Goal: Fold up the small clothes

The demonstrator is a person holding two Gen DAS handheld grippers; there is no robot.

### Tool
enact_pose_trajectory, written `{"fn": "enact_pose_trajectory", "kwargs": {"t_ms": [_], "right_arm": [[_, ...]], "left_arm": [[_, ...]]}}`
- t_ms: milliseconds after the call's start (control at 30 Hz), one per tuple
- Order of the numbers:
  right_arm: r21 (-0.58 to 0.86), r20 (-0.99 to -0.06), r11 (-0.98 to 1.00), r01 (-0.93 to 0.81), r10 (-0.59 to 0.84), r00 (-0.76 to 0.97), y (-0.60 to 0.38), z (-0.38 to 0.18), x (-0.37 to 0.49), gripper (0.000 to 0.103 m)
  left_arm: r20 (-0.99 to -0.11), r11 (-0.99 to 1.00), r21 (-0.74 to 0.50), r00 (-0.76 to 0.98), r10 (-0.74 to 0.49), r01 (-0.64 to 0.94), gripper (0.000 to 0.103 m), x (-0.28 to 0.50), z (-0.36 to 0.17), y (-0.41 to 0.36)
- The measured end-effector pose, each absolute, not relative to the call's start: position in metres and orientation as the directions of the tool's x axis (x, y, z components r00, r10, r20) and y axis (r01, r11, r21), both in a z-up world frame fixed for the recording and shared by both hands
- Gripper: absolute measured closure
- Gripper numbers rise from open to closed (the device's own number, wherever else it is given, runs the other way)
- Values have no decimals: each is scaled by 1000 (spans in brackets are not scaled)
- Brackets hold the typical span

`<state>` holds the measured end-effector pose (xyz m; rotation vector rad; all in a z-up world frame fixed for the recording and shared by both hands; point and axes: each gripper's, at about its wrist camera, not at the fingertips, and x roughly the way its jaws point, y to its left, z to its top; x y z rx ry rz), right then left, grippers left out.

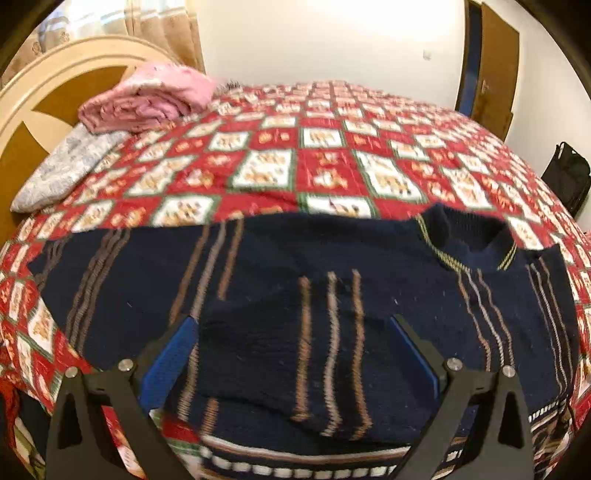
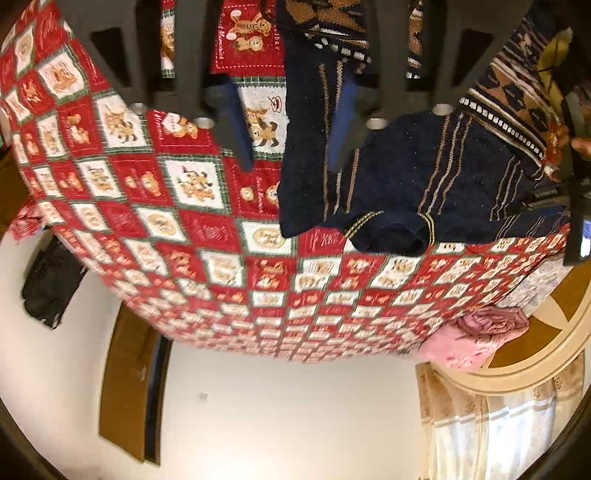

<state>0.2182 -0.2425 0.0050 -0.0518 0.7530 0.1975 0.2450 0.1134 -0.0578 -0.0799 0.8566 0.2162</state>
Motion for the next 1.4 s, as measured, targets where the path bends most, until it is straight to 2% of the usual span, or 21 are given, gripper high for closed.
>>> {"fn": "enact_pose_trajectory", "kwargs": {"t_ms": [67, 133, 200, 267, 400, 533, 667, 800, 933, 967, 1067, 1267, 1400], "right_arm": [[57, -706, 976, -213, 190, 683, -236, -9, 236, 65], [56, -715, 970, -238, 205, 668, -221, -21, 258, 70], [33, -723, 965, -260, 203, 661, -205, -32, 276, 70], [-10, -746, 968, -249, 159, 646, -194, -45, 300, 70], [-44, -816, 988, -149, 51, 576, -202, -85, 349, 70], [31, -807, 995, -93, 79, 585, -216, -86, 358, 69], [4, -798, 996, -93, 59, 600, -210, -87, 358, 67], [0, -783, 998, -60, 37, 621, -205, -72, 343, 67], [18, -727, 995, -96, 79, 682, -177, -39, 299, 66], [19, -717, 994, -111, 91, 692, -169, -33, 288, 60], [13, -672, 983, -183, 144, 726, -135, -16, 249, 53], [7, -646, 969, -248, 194, 738, -98, -9, 211, 53], [79, -651, 968, -238, 231, 723, -98, -10, 200, 53]], "left_arm": [[-765, 971, 26, 621, 172, -237, 0, 245, -62, 110], [-769, 966, 50, 607, 200, -255, 0, 245, -66, 107], [-767, 966, 69, 606, 212, -251, 0, 245, -68, 103], [-767, 957, 113, 590, 254, -266, 0, 249, -74, 100], [-793, 951, 126, 548, 267, -281, 0, 256, -88, 103], [-792, 955, 113, 556, 254, -275, 0, 259, -91, 106], [-787, 958, 107, 567, 244, -264, 0, 260, -91, 106], [-767, 956, 143, 581, 271, -257, 0, 256, -84, 106], [-694, 932, 203, 628, 353, -300, 0, 242, -66, 115], [-685, 930, 201, 635, 357, -307, 0, 240, -62, 118], [-663, 933, 162, 664, 345, -323, 0, 227, -46, 132], [-626, 915, 148, 681, 380, -375, 0, 205, -28, 148], [-661, 916, 81, 666, 344, -393, 0, 196, -30, 169]]}}
